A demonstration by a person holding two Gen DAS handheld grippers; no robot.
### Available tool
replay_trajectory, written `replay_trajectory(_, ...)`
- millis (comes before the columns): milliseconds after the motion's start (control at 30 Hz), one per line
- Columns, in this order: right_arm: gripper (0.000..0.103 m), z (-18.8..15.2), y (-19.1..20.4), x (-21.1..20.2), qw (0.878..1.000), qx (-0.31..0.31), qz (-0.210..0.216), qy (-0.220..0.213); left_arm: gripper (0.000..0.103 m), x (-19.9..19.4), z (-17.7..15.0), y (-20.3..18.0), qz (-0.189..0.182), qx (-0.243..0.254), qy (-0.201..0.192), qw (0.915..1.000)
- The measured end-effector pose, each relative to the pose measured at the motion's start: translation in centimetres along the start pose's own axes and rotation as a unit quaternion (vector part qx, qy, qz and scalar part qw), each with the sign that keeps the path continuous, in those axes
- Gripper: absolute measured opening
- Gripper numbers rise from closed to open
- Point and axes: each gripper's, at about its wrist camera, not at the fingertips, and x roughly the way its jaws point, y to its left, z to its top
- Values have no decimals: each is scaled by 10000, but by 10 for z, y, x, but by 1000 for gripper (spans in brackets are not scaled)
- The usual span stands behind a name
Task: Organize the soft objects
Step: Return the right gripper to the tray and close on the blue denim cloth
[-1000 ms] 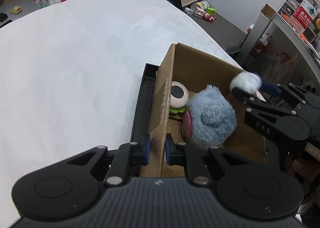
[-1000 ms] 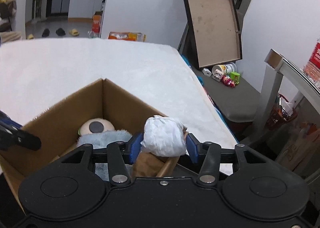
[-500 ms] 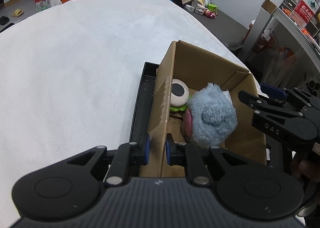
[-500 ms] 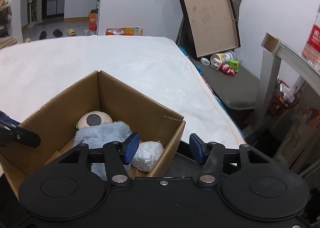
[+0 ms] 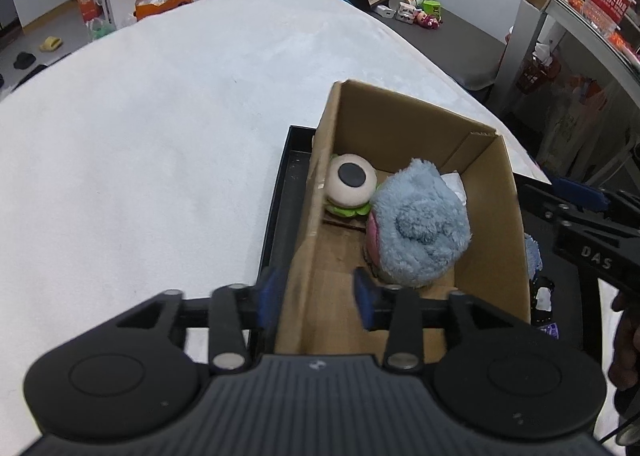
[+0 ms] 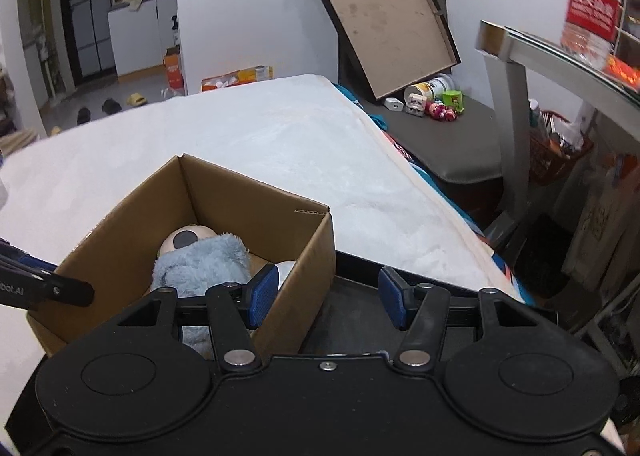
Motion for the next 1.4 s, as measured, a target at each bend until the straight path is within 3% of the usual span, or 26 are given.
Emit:
replay_trajectory(233, 56, -15, -20, -9, 9995, 284, -27, 107, 66, -6, -2, -10, 251, 51, -94, 9996)
replay_trajectory(567, 58, -49, -43, -12, 9967, 640, -48, 500, 68, -8, -6, -28, 346, 193, -75, 9992)
replay_trajectory(967, 74, -75, -66, 15, 9940, 859, 163, 655, 71, 0, -6, -44, 552, 337, -24, 9979)
replay_trajectory(1200, 80, -77, -67, 33, 9950, 674, 183, 715, 71, 4, -5, -49, 645, 378, 12, 9972)
replay_trajectory(1333, 79, -81, -67, 40, 9959, 547, 114, 706, 72, 5, -5, -51, 688, 399, 29, 9968)
replay_trajectory(1400, 70, -81, -65, 39, 9969, 425, 57, 667, 72, 5, -5, -51, 719, 405, 34, 9966)
